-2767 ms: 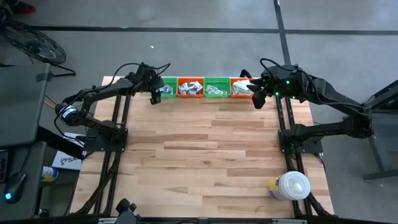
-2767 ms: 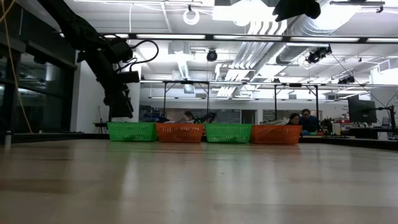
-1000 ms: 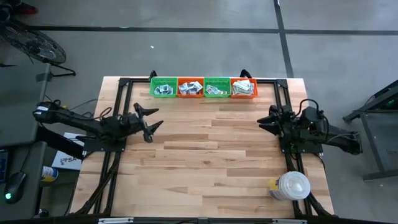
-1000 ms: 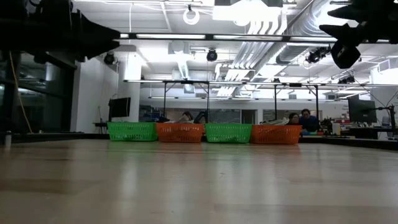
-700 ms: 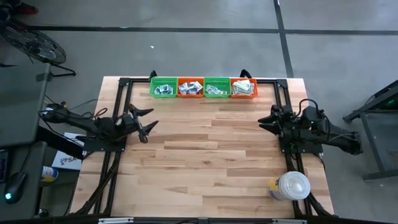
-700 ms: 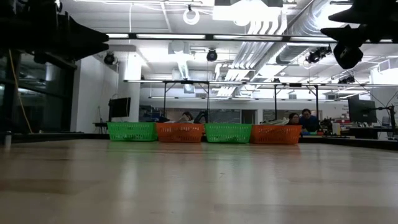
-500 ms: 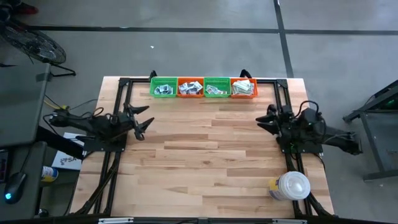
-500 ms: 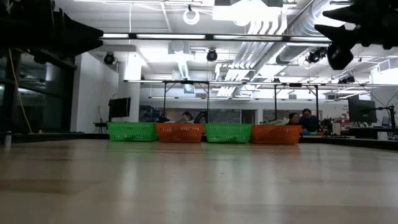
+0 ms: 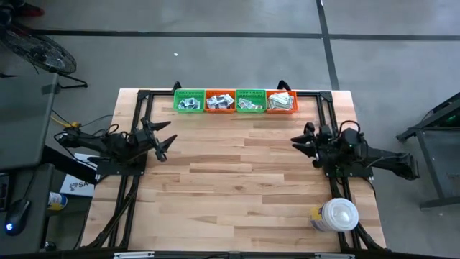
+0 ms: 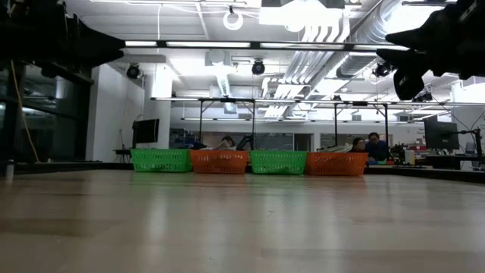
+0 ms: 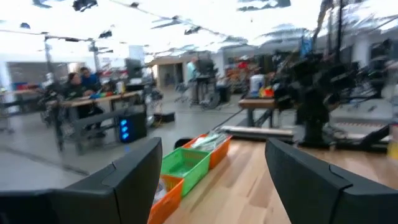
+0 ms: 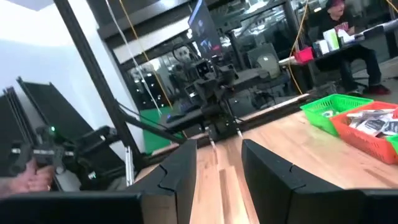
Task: Pick & Place First Aid Supplies
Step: Return to Home Position
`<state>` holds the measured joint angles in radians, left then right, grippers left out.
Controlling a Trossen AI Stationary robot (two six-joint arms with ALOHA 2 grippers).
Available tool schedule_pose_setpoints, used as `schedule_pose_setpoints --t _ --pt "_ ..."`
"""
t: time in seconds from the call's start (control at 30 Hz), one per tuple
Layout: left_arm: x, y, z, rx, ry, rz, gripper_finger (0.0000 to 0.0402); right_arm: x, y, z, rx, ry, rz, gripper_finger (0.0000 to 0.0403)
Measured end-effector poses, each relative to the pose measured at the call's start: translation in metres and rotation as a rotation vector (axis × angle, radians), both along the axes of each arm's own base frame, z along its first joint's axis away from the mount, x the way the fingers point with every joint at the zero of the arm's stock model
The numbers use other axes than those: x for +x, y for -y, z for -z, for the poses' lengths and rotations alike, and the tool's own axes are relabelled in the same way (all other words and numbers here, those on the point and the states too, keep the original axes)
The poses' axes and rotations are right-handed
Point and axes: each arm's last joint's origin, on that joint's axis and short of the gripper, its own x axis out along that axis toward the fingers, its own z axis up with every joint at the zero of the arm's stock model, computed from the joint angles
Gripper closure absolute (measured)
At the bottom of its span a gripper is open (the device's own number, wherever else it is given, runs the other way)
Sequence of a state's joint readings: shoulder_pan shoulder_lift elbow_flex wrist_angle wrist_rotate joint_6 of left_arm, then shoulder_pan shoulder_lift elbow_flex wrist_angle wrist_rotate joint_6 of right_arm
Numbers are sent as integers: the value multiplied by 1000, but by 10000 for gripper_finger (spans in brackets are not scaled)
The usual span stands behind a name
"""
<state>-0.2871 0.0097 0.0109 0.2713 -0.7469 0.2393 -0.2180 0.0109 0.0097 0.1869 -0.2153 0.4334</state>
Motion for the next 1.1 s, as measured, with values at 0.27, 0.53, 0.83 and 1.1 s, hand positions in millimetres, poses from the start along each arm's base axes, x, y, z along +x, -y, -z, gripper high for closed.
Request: schedule_pose_setpoints --t 0.27,0.53,0.83,1.1 --pt "0 0 3 25 -42 -24 121 0 2 3 18 -25 67 281" --pt "4 1 17 88 -224 11 121 0 4 3 63 -24 110 281" --pt "4 2 15 92 -232 26 121 0 5 3 65 -28 151 281" --pt "4 2 15 92 -230 27 121 0 5 3 68 -29 149 281"
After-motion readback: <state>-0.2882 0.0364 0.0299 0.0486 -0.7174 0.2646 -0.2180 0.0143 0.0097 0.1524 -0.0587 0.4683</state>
